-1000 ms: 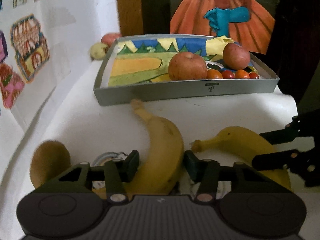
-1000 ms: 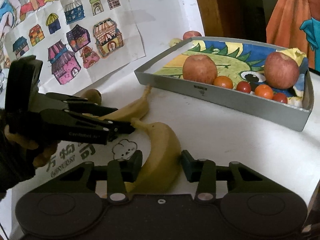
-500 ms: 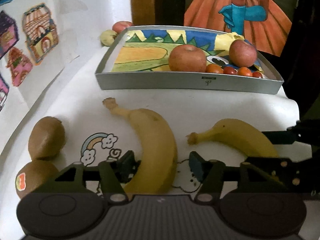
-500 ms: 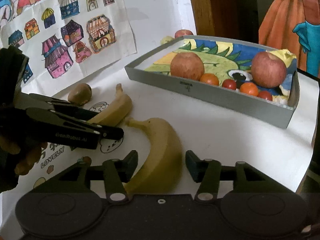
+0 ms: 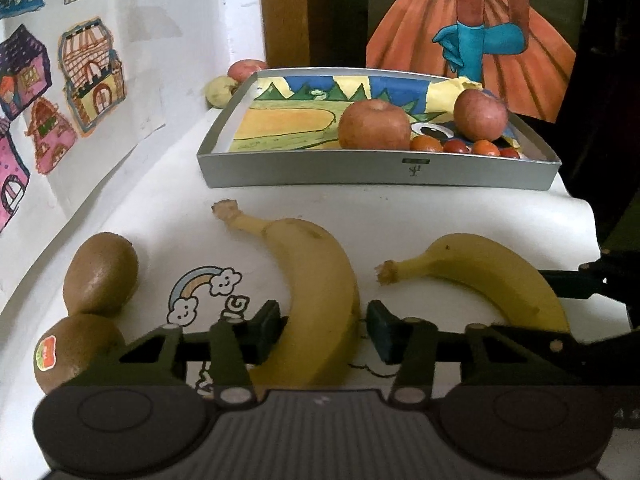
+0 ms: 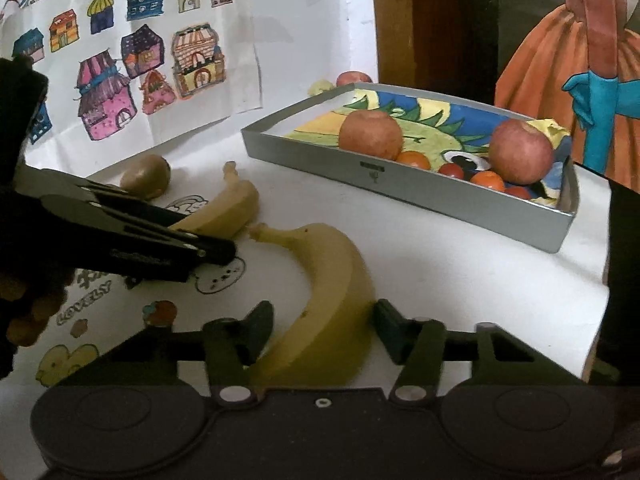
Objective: Organize fruits
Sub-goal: 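Close the left tool on its banana's middle while the right tool closes on the other banana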
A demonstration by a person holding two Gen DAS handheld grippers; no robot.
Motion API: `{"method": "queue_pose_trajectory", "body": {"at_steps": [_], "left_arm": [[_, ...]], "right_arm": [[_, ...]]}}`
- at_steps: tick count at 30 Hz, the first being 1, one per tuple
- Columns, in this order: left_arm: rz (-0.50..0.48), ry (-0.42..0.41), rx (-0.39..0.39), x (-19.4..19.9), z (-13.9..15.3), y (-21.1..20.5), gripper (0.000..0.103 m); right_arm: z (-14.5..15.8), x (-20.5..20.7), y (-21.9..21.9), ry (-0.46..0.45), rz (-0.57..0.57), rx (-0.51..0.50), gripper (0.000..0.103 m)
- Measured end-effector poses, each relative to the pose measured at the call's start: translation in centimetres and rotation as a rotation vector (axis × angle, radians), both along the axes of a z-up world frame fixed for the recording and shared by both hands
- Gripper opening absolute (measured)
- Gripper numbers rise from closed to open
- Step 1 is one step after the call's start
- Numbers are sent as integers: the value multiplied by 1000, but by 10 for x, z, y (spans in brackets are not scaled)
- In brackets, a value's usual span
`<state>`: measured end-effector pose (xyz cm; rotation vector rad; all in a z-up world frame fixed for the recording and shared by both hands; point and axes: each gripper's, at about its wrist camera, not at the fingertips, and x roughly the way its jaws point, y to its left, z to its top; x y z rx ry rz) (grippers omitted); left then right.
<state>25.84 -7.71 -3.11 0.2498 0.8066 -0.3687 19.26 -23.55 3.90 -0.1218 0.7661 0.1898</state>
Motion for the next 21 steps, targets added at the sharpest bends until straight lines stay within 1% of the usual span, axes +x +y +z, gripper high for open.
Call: {"method": "queue_pose_trajectory", "body": {"at_steps": [1, 2, 6, 7, 12, 17, 19, 20, 21], "left_arm": [[6, 4, -1, 0, 0, -1, 48], [13, 8, -1, 0, 1, -2, 44], [53, 27, -11, -3, 3, -7, 41], [61, 30, -12, -5, 3, -9, 41], [95, 17, -16, -8, 1, -12, 42], [111, -6, -11, -7, -1, -13, 49], [121, -8, -16, -6, -1, -14, 49], [121, -8, -16, -6, -2, -14, 49], [122, -8, -14, -5, -2, -15, 49]], "right_arm": [[0, 0, -1, -1, 3, -1, 52], [0, 0, -1, -1, 7, -4, 51], [2, 3, -4, -2, 26, -22, 44], [3, 4, -5, 0, 33, -27, 43], [3, 11, -6, 3, 37, -49, 42], [1, 13, 1, 1, 54, -80, 49], [1, 14, 1, -1, 64, -95, 47], [1, 14, 1, -5, 63, -101, 43], [1, 15, 0, -6, 64, -101, 42]]}}
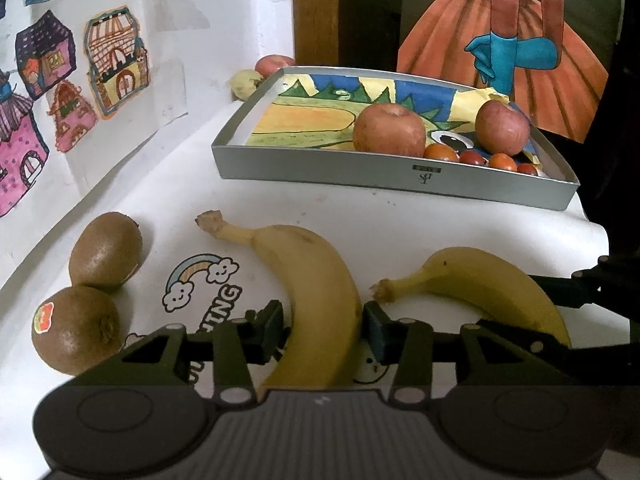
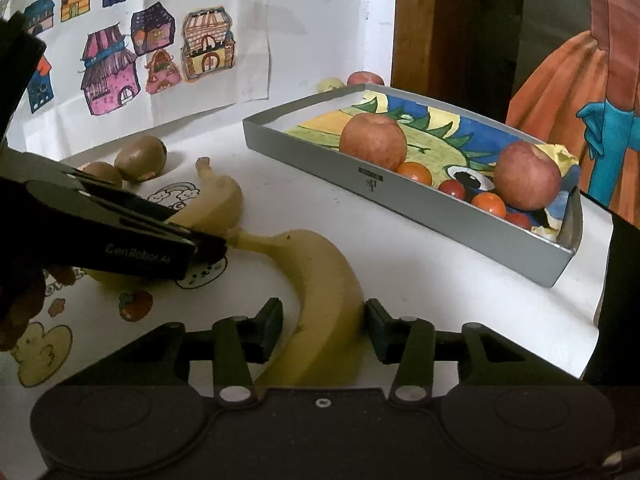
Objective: Organize fruits
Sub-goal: 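Close the left tool on its banana's middle while the right tool closes on the other banana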
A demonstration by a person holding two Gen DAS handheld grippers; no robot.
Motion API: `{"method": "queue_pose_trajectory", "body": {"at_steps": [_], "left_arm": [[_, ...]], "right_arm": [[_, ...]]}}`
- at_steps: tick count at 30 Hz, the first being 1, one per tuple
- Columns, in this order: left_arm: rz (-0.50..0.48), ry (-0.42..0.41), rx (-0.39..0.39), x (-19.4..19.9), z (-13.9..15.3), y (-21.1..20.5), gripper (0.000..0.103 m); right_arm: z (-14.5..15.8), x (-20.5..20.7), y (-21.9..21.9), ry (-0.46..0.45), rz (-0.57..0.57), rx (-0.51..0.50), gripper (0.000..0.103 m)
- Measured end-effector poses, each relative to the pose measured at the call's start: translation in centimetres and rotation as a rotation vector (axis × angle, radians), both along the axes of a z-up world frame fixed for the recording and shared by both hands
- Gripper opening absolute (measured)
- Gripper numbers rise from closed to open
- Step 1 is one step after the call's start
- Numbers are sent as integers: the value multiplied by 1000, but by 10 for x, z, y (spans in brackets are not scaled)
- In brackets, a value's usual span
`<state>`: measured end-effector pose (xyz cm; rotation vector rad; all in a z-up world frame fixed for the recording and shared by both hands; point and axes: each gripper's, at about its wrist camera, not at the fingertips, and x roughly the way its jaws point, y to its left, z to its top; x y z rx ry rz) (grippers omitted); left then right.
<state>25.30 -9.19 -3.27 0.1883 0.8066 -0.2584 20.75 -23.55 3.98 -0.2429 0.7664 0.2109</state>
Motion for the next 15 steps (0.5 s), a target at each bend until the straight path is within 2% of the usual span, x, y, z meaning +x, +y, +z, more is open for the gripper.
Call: {"method": "queue_pose_trajectory", "body": {"at_steps": [3, 7, 15], "left_arm": [[-14, -3, 10, -1, 1, -2, 41], [-1, 5, -2, -2, 2, -2, 41], [25, -8, -42, -12, 2, -6, 40]], "right_arm": [[0, 0, -1, -3, 10, 2, 41], [1, -2, -3, -20, 14, -10, 37], [3, -10, -10, -58, 47, -46, 37]]}}
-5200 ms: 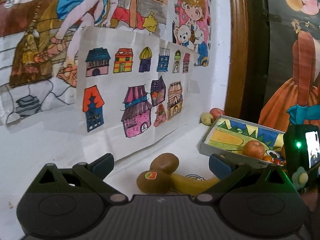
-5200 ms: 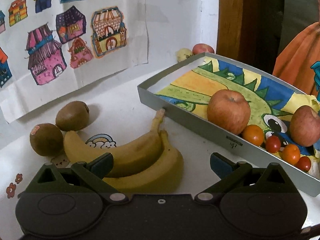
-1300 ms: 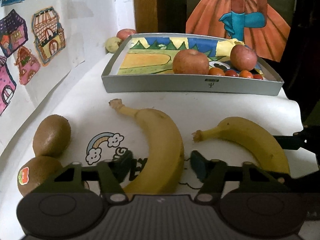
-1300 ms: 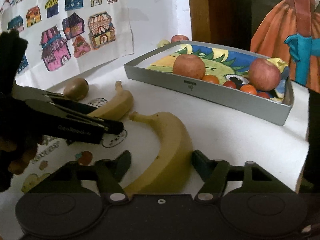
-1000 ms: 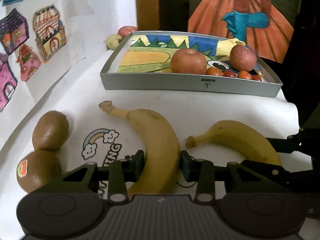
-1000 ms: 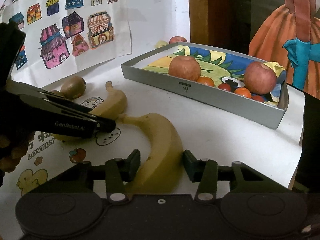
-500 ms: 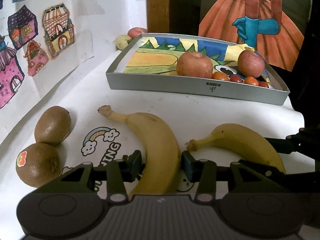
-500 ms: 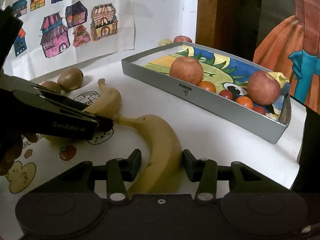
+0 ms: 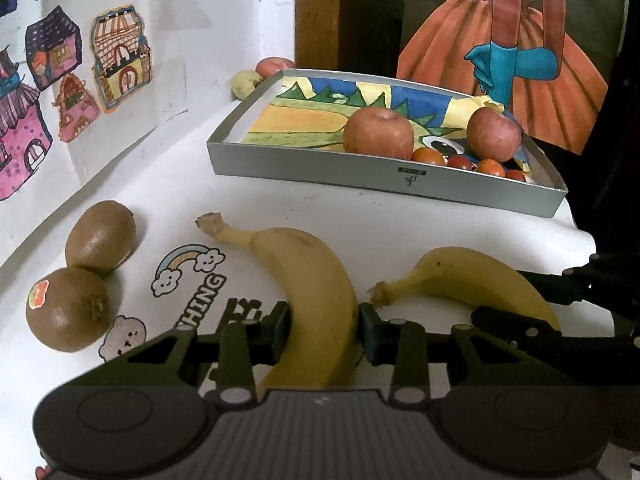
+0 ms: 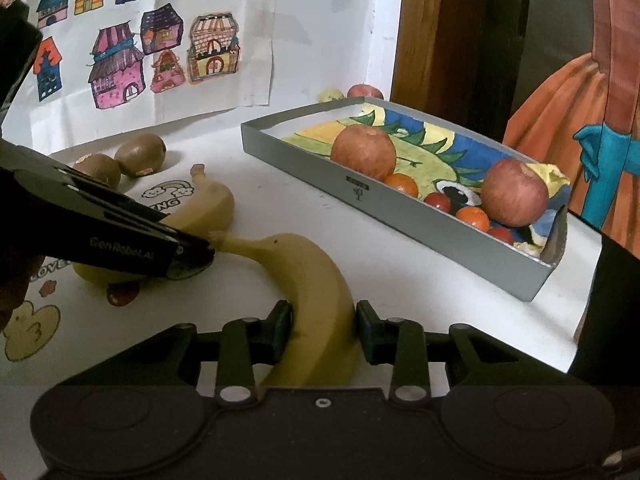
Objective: Organize fruits
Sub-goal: 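Close the left tool on its banana's middle while the right tool closes on the other banana, then lift and carry the left tool's banana over the tray while the right tool carries its banana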
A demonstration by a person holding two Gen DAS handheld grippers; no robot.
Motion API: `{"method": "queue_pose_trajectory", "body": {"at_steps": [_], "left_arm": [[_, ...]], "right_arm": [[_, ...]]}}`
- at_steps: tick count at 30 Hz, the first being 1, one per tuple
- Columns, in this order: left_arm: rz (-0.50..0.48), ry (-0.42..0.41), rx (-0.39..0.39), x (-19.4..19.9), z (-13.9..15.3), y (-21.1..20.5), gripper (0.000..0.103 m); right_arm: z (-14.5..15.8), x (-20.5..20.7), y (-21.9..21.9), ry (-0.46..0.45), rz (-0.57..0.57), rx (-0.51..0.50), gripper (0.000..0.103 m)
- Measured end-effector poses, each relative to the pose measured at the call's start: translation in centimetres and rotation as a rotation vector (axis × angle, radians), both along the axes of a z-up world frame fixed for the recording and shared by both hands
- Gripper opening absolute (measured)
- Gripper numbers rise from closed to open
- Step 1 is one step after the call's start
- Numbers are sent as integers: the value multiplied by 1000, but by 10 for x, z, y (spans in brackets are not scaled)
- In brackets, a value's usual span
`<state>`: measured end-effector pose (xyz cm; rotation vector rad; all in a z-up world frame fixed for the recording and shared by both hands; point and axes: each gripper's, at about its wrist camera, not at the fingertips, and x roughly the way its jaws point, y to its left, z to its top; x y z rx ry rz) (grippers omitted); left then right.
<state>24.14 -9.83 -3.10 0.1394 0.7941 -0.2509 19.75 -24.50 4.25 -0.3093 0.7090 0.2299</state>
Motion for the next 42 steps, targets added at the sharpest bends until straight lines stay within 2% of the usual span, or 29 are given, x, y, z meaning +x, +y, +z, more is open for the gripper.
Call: {"method": "queue_pose_trajectory", "body": {"at_steps": [6, 11, 20, 27, 34, 38, 42], "left_arm": [[9, -20, -17, -5, 3, -7, 40], [14, -78, -37, -9, 16, -15, 40], [37, -171, -69, 11, 43, -29, 40], [81, -201, -123, 31, 59, -29, 40], [133, -249, -165, 47, 80, -31, 40], [144, -247, -180, 60, 84, -34, 40], [154, -247, -195, 71, 89, -32, 40]], "right_arm": [[2, -4, -10, -33, 2, -14, 37], [8, -4, -22, -51, -12, 21, 37], [43, 12, -44, -140, -22, 51, 37], [68, 39, -65, -205, -36, 66, 36], [66, 76, -81, -190, -31, 79, 36], [65, 92, -89, -159, -25, 147, 36], [80, 99, -92, -174, -6, 196, 36]]}}
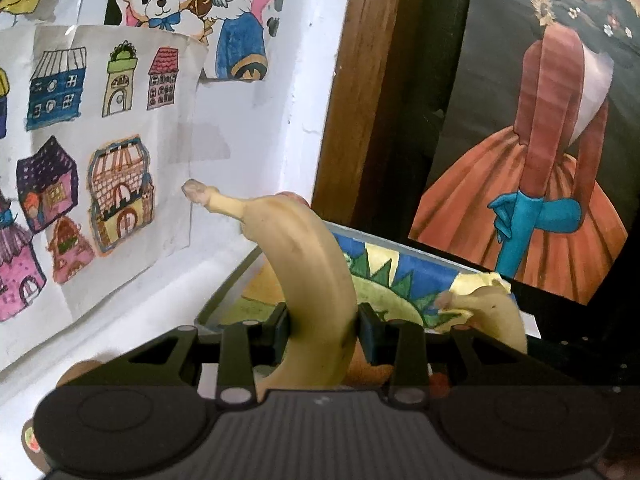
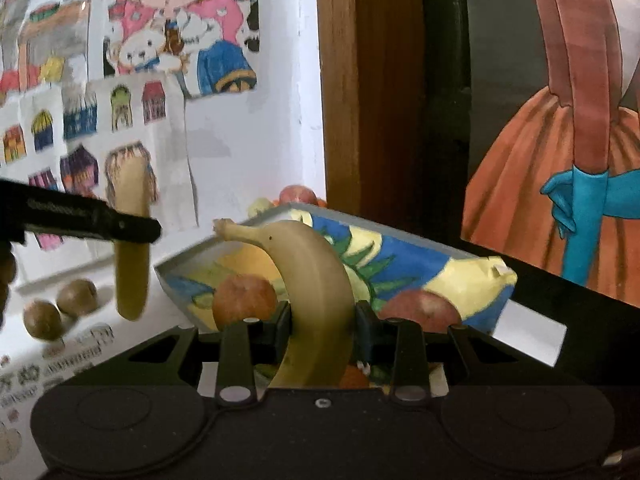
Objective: Organize fruits
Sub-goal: 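Lift and carry the left tool's banana over the tray while the right tool carries its banana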
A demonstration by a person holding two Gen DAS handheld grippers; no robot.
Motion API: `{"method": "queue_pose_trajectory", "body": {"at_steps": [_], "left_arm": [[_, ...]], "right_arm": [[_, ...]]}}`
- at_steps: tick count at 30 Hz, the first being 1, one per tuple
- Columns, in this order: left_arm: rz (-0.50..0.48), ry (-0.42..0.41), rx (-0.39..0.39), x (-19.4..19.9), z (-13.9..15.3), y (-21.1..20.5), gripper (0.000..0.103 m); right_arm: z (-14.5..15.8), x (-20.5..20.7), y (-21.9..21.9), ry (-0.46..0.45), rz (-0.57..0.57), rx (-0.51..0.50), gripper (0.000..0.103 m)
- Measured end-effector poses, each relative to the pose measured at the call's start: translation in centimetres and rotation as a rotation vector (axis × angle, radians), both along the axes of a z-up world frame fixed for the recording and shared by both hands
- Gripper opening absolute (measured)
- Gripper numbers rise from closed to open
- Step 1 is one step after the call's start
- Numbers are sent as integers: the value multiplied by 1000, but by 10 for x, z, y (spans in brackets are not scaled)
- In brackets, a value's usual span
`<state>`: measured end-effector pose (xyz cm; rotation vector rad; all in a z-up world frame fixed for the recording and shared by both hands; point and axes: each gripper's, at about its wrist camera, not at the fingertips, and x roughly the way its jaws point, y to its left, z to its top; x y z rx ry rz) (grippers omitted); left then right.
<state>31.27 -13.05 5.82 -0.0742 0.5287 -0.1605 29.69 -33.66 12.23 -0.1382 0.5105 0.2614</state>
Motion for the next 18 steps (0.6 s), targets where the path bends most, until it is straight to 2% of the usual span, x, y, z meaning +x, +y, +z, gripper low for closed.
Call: {"method": "queue_pose_trajectory", "body": {"at_steps": [6, 11, 18], "left_arm": [[17, -39, -23, 14, 13, 3, 40], [5, -41, -23, 36, 10, -3, 40], [-8, -6, -45, 76, -13, -9, 40]], "right_arm": [[24, 19, 1, -80, -21, -8, 36], [20, 49, -2, -47, -51, -11, 36], [-2, 75, -6, 4, -85, -6, 36]]}}
